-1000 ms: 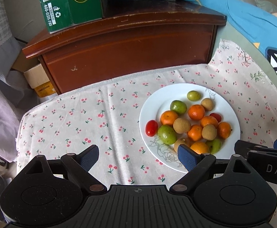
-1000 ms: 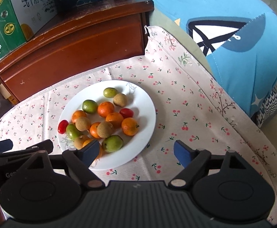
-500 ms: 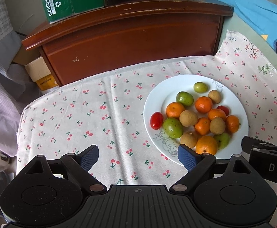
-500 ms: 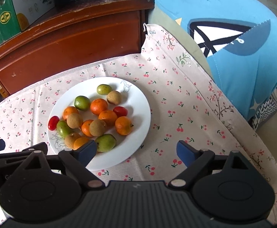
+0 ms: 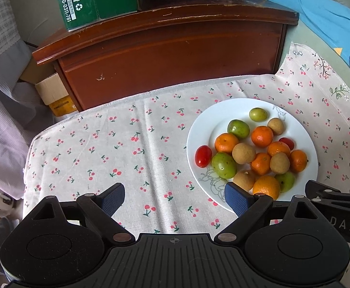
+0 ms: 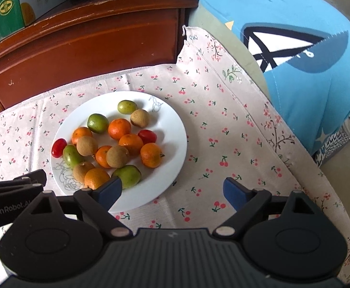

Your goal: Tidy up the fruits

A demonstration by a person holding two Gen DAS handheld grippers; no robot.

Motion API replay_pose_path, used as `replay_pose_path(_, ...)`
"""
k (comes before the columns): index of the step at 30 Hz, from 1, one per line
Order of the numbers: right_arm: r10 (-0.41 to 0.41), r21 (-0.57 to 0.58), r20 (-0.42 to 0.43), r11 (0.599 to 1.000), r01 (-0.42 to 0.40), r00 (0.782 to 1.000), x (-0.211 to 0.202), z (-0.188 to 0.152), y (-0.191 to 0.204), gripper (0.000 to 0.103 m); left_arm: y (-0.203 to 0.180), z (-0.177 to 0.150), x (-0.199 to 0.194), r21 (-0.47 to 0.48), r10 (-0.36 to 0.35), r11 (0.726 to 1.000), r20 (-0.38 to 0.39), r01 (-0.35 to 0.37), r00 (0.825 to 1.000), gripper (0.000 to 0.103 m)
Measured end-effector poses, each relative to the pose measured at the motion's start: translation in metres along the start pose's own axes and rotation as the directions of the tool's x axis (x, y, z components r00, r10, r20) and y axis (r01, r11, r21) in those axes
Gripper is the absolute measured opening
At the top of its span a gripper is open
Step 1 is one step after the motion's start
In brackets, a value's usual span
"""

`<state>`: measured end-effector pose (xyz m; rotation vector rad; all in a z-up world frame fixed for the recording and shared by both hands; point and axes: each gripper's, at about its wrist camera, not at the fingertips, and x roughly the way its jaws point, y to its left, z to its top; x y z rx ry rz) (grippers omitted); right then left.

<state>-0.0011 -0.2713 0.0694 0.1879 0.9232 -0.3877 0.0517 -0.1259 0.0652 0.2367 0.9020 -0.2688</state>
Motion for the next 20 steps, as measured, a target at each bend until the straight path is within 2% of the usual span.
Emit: replay_pose_path(20, 0.02, -0.053, 0.006, 0.998, -0.02, 1.0, -0.002, -0.005, 0.011, 0.091, 0.009, -0.007, -0.008, 0.001, 0.026, 1.0, 0.004, -0.026, 1.0, 0.091)
